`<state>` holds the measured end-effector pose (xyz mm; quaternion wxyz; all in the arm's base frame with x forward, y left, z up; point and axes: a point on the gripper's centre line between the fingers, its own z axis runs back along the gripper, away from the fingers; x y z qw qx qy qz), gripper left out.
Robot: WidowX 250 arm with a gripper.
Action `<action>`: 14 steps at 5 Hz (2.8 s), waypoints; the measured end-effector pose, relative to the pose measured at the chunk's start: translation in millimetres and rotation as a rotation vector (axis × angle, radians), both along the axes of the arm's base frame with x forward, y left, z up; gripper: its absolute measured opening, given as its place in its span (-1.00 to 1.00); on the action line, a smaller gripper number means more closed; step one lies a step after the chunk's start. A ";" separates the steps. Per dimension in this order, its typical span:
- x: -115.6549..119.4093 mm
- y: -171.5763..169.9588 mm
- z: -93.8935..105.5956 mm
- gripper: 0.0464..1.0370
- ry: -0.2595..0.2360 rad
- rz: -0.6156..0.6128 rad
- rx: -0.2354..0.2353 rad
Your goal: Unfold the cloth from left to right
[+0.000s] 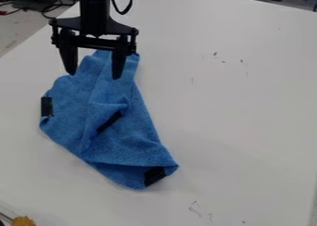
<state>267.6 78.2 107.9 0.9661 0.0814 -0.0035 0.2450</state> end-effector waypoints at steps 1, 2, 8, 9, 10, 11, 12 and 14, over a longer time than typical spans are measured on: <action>-0.9 0.3 -7.1 0.93 0.029 0.007 -0.002; 9.6 -17.1 4.3 0.93 0.027 -0.051 0.045; 7.2 -21.6 -55.8 0.93 -0.105 0.098 -0.110; 12.0 -3.1 -50.3 0.93 -0.125 0.106 -0.081; 9.1 10.7 -52.7 0.93 -0.113 0.131 -0.063; 6.0 20.8 -62.7 0.93 -0.102 0.155 -0.079; 3.2 17.6 -69.5 0.93 -0.082 0.171 -0.106; -7.4 7.3 -76.9 0.83 0.003 0.188 -0.168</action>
